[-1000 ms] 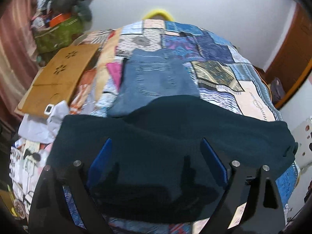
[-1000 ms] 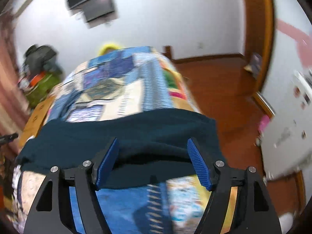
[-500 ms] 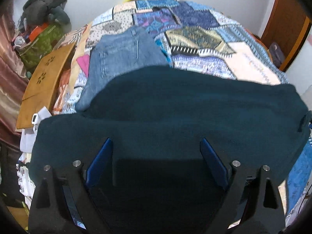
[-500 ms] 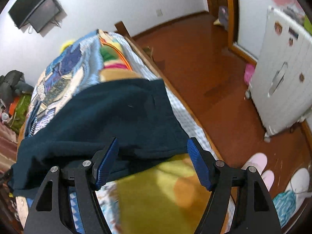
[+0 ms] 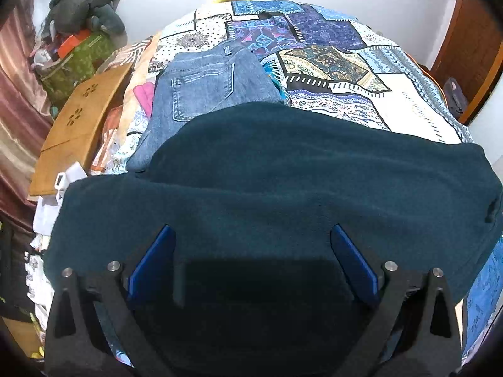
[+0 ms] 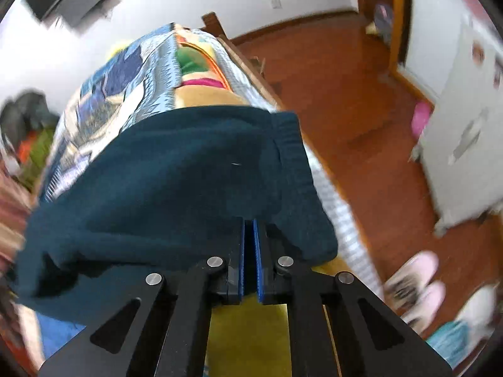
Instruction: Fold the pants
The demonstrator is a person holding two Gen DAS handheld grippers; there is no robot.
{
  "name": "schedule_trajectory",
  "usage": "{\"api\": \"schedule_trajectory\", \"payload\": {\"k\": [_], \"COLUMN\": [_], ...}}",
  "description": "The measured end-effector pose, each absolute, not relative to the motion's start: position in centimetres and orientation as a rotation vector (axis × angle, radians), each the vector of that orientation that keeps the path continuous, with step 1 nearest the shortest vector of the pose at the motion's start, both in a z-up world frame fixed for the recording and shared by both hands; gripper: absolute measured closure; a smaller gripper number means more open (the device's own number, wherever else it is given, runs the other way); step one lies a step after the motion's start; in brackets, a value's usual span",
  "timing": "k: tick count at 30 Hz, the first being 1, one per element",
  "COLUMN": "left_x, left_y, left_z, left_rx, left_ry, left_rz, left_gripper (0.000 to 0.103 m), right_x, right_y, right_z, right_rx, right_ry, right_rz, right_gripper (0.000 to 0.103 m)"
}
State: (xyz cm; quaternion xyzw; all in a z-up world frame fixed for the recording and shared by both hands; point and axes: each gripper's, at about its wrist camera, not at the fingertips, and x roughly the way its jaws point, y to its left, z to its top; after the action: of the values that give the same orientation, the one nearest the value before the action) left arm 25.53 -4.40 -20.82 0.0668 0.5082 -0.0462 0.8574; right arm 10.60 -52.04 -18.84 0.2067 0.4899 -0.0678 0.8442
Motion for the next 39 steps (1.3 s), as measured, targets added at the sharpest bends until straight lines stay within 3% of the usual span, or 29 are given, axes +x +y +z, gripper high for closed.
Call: {"api": "schedule_trajectory", "payload": {"k": [4,8,9,14,22,25,27,33,39], "left_x": [24.7,23.8,23.6,22.5,21.4,21.2,21.1,21.0,20.5], "left_y": [-4.1,-3.5,-3.2,-1.7,0.2,0.3,0.2,0.4,0.6], "left_z": [-19.8,-19.4,-19.4,-19.1,-19.2,-19.5,-19.6,-19.4,-18.9], "left_rx": [0.187,0.198,0.194,0.165,0.126,0.134,0.145,0.155,0.156], "left_ry": [1.019,1.007,1.010,1.005,0.982,0.976,0.972,0.959,0.946], "left_rz": [-0.070,-0.066,-0.069,-0.066,-0.061,-0.064,-0.067,-0.060,-0.047], "left_gripper": [0.002,0.002,0.002,0.002,0.002,0.002,0.002,0.002,0.002], "right_x": [8.9,7.8,7.8,8.3,10.9,11.1,11.2,11.0,10.2], "right_y": [-50.8,-48.4,-47.9,-48.6,-50.0,-50.6,-50.9,-51.3,-51.0], "right_z": [-16.2,-14.8,-14.9,-15.9,-18.2,-19.7,-19.8,-19.3,-18.9], "right_rx": [0.434,0.378,0.401,0.744,0.929,0.992,0.953,0.890,0.918], "right_ry": [0.988,0.950,0.953,0.931,0.955,0.949,0.948,0.979,1.034], "right_rz": [-0.142,-0.084,-0.053,0.017,-0.129,-0.151,-0.177,-0.162,-0.168], "right_gripper": [0.094,0.041,0.040,0.040,0.040,0.048,0.067,0.090,0.087]}}
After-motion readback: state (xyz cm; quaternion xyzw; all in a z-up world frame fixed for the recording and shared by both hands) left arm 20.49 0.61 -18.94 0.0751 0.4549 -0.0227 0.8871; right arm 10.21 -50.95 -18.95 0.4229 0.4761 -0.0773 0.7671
